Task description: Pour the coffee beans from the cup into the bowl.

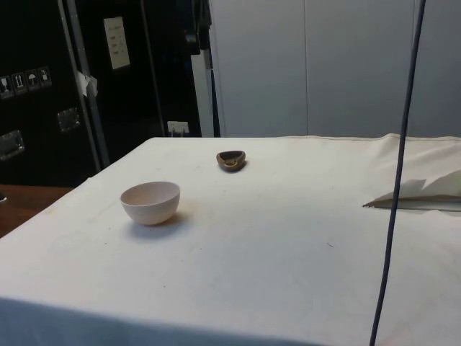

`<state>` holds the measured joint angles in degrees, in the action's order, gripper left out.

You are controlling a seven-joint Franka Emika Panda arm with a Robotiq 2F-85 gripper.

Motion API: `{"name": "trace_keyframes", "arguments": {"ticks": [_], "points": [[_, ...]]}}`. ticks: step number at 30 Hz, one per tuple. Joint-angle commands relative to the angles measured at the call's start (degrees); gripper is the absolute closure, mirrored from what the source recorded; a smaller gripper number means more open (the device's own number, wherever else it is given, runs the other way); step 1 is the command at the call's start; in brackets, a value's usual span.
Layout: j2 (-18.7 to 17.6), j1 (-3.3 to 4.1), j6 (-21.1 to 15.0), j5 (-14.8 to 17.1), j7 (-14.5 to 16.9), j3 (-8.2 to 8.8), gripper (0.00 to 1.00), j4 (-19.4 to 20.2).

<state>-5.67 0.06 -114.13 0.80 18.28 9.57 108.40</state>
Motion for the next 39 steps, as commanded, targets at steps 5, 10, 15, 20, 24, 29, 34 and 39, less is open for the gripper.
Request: {"name": "trace_keyframes", "arguments": {"ticks": [5, 10, 15, 20, 24, 29, 34, 39], "points": [[-0.92, -0.29, -1.78, 0.06, 2.69, 1.6, 0.0, 0.4], [-1.95, -0.4, -3.09, 0.34, 5.04, 3.27, 0.0, 0.46], [-2.69, -0.23, -3.61, 0.17, 5.96, 4.35, 0.0, 0.4], [-4.01, -0.57, -7.96, 0.46, 7.16, 5.61, 0.0, 1.72], [-4.87, -0.63, -9.85, 0.52, 7.16, 6.25, 0.0, 2.29], [-6.3, -0.92, -12.03, 0.69, 7.33, 7.1, 0.0, 2.64], [-7.62, -1.2, -14.21, 1.15, 7.85, 8.02, 0.0, 3.04], [-8.88, -0.97, -15.07, 1.55, 8.42, 9.28, 0.0, 2.86]]}}
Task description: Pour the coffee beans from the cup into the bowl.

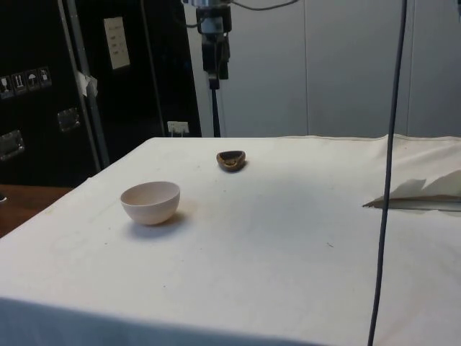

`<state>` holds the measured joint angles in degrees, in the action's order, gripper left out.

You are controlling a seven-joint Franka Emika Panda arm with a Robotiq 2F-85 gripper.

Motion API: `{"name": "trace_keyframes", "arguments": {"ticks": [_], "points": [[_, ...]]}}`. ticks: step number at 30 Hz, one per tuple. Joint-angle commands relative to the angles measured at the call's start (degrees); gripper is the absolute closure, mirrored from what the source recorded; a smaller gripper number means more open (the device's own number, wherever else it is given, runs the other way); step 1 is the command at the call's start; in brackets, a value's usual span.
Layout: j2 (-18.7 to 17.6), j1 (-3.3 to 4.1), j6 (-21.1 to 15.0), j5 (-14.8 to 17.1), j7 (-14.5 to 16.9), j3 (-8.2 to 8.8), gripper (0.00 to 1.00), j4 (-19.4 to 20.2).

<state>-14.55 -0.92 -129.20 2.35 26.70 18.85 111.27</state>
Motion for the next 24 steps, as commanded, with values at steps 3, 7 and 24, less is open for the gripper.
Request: {"name": "trace_keyframes", "arguments": {"ticks": [3, 7, 24], "points": [[-1.49, -0.63, -1.78, 1.43, 1.66, 0.69, 0.0, -0.17], [-2.86, -0.8, -2.81, 2.58, 2.98, 1.72, 0.0, -0.46], [-10.03, -1.78, -4.24, 10.77, 12.09, 6.25, 0.0, -3.78]]}}
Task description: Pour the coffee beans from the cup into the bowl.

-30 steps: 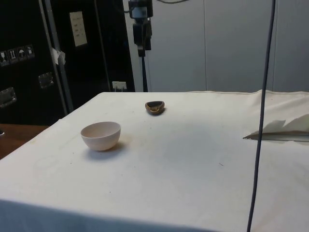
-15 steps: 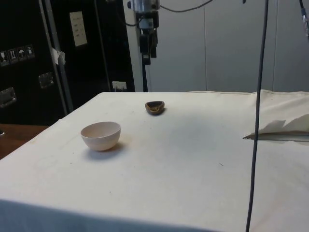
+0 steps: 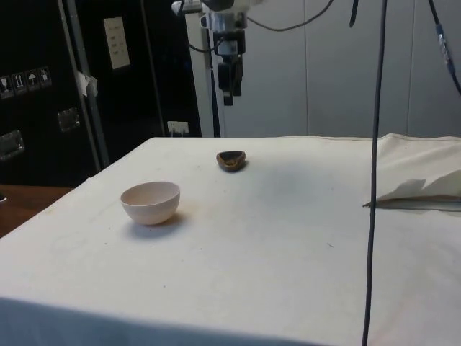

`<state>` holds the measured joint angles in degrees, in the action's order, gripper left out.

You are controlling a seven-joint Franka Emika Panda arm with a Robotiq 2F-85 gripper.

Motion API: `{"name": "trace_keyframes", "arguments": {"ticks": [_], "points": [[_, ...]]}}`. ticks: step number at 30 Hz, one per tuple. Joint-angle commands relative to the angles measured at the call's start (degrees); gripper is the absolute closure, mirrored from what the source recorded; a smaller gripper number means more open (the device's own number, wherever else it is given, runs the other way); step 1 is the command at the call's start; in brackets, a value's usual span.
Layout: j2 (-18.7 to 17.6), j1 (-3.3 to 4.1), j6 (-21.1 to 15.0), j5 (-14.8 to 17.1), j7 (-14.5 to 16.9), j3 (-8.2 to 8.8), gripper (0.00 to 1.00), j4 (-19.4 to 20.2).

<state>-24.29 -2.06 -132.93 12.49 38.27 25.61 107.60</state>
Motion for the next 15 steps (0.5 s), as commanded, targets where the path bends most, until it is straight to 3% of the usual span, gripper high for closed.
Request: {"name": "trace_keyframes", "arguments": {"ticks": [1, 3, 4, 5, 12, 13, 14, 15], "points": [[-0.69, -0.69, -0.69, 1.09, 1.03, -0.34, 0.0, -0.29], [-2.12, -0.86, -1.15, 2.75, 2.64, 0.23, 0.0, -0.86], [-1.89, -0.23, -0.8, 2.29, 2.18, 0.86, 0.0, -0.69], [-2.58, -0.92, -1.26, 3.27, 3.09, 0.4, 0.0, -1.09], [-5.67, -1.43, -0.74, 8.59, 7.91, 1.55, 0.0, -2.98], [-5.56, -0.69, -1.09, 7.79, 7.05, 2.12, 0.0, -2.69], [-5.9, -1.43, -0.57, 9.34, 8.54, 1.66, 0.0, -3.15], [-6.19, -1.49, -0.4, 10.03, 9.22, 1.78, 0.0, -3.27]]}}
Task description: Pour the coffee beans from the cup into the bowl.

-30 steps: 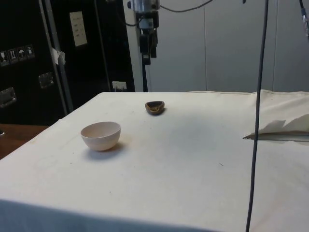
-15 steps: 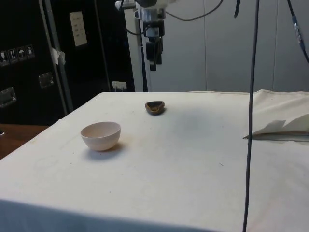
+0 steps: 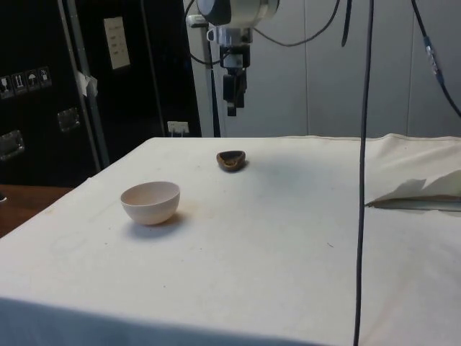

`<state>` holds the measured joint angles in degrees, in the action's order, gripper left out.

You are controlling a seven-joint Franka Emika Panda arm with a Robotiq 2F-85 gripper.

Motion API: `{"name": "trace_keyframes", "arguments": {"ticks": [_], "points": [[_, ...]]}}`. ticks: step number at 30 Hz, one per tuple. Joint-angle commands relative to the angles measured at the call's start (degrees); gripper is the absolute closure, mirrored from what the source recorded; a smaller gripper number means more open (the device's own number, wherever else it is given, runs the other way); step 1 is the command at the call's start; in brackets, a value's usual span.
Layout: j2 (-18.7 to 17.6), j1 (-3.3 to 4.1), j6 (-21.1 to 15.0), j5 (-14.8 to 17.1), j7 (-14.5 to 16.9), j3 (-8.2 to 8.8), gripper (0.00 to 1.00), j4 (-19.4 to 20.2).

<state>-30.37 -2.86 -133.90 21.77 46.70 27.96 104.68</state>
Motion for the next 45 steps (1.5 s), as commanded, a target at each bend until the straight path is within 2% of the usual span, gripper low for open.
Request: {"name": "trace_keyframes", "arguments": {"ticks": [1, 7, 8, 9, 12, 16, 17, 18, 24, 45], "points": [[-0.34, -0.74, 0.74, 1.32, 1.43, -0.46, 0.0, -0.52], [-1.95, -0.97, 2.12, 4.87, 5.21, 0.0, 0.0, -1.38], [-1.66, -0.34, 1.49, 4.41, 4.64, 0.57, 0.0, -0.86], [-2.46, -0.97, 2.46, 5.61, 6.13, 0.11, 0.0, -1.72], [-3.61, -0.69, 2.86, 5.96, 6.76, 0.29, 0.0, -2.69], [-5.33, -0.69, 3.27, 5.84, 6.76, 0.17, 0.0, -4.41], [-4.93, -0.46, 2.75, 5.84, 6.7, 0.34, 0.0, -3.9], [-5.79, -0.63, 3.44, 5.84, 6.7, 0.17, 0.0, -4.93], [-8.94, -0.4, 3.67, 5.73, 6.36, 0.4, 0.0, -7.62], [-12.95, -0.46, 2.35, 6.25, 7.1, -0.11, 0.0, -9.74]]}}
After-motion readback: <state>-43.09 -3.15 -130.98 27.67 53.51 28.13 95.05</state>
